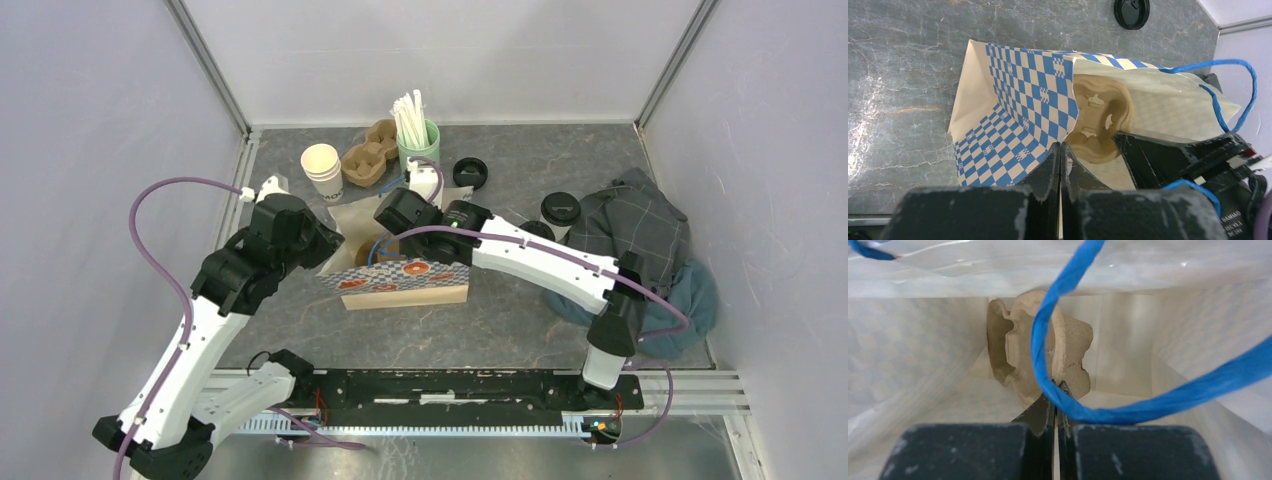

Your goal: Pack the takeout coffee

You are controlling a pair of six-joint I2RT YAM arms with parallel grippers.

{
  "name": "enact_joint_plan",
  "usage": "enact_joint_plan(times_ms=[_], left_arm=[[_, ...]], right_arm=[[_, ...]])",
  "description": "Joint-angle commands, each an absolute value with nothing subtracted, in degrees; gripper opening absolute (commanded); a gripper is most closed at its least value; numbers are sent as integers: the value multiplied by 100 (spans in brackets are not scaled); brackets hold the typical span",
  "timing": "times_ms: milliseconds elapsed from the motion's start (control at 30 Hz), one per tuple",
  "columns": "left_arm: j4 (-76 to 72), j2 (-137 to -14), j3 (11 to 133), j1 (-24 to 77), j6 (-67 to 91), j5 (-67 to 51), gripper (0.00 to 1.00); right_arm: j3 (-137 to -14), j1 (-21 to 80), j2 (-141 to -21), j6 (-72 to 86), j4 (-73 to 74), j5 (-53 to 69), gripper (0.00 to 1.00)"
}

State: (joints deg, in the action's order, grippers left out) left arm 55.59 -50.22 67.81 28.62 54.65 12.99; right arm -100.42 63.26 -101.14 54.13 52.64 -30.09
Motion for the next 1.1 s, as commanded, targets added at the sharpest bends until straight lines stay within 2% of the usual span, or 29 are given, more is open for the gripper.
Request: enact_joint_plan(times_ms=[0, 167, 233, 267, 500, 567, 733, 967, 1067], left_arm=[[5438, -4878, 6695, 2857, 5704, 1214, 2], [5439, -4788, 6645, 2861, 5666, 1268, 2], [5455, -4757, 6645, 2856, 5639, 1332, 2], [5463, -4744, 6645, 2856, 5628, 1352, 2], [5567, -4694, 6609, 2859, 5488, 1652, 2], [5606, -4698, 6624, 2858, 5397, 1763, 2], [5724, -4777, 6814, 2861, 5137, 1856, 2], [5748, -4908, 6979, 2858, 4736, 1610, 2], [5737, -4937, 7141, 2856, 4549, 1519, 3]], right_arm=[[-10026, 6340, -10259, 5260, 4777, -2984, 0], [-9850, 6337, -10356, 5212, 4664, -2847, 0], [-9792, 6300, -10347, 5149, 4651, -2822, 4], [-9778, 6283, -10328, 5114, 4677, -2822, 7], [-10177, 6206, -9791, 4765, 5619, -2486, 55], [-10145, 6174, -9470, 4626, 5753, -2298, 60], [-10269, 6179, -8803, 4123, 5850, -2134, 68], [-10870, 6074, -8426, 3139, 5938, -1921, 82], [-11152, 6040, -8143, 2519, 6445, -2222, 88]])
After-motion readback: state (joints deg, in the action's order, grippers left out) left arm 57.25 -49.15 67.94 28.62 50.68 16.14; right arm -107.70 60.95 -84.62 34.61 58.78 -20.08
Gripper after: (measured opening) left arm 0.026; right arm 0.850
